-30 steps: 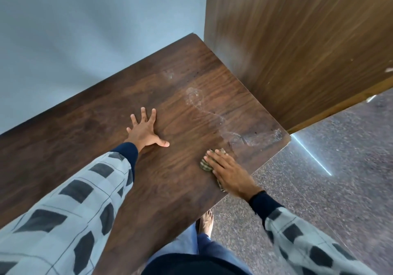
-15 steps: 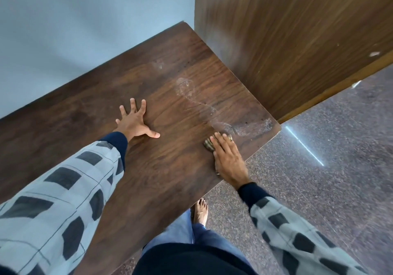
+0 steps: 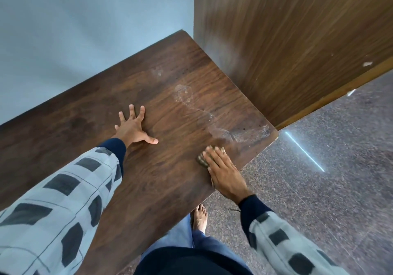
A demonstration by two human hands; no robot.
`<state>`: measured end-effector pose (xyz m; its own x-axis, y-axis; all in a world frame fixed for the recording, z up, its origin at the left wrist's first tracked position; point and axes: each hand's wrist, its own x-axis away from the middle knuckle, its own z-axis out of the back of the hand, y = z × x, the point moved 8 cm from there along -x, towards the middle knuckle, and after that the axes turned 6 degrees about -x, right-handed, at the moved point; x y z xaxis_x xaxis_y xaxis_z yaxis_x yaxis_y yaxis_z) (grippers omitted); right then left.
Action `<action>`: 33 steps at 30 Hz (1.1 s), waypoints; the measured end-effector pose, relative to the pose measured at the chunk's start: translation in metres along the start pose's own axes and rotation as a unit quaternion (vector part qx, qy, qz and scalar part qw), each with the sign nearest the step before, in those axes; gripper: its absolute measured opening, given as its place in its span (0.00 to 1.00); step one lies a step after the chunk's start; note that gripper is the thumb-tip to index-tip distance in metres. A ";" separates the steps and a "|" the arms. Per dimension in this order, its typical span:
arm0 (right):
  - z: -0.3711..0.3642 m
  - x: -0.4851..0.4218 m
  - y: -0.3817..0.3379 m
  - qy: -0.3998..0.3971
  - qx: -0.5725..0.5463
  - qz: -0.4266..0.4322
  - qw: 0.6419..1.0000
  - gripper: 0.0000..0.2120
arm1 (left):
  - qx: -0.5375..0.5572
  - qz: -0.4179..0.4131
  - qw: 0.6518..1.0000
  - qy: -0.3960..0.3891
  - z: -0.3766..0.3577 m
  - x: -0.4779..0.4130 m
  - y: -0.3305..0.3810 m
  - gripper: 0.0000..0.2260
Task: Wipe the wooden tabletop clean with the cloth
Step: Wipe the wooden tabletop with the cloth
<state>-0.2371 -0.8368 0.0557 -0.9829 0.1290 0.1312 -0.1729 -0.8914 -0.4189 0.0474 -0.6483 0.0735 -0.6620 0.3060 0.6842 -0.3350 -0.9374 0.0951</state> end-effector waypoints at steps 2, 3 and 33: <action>0.008 0.012 0.012 -0.036 0.021 0.068 0.997 0.25 | 0.004 0.000 1.000 0.001 0.000 0.000 0.001 0.65; 0.014 0.009 0.024 -0.035 0.023 0.059 0.997 0.25 | 0.005 0.002 1.000 0.000 0.000 0.000 0.001 0.65; 0.013 -0.097 -0.009 -0.031 0.006 0.064 0.997 0.25 | 0.015 -0.007 1.000 -0.002 -0.001 0.000 -0.001 0.66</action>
<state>-0.1395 -0.8475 0.0585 -0.9911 -0.0118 0.1327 -0.0461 -0.9040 -0.4251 0.0473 -0.6468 0.0729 -0.6548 0.3182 0.6855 -0.3234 -0.9378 0.1265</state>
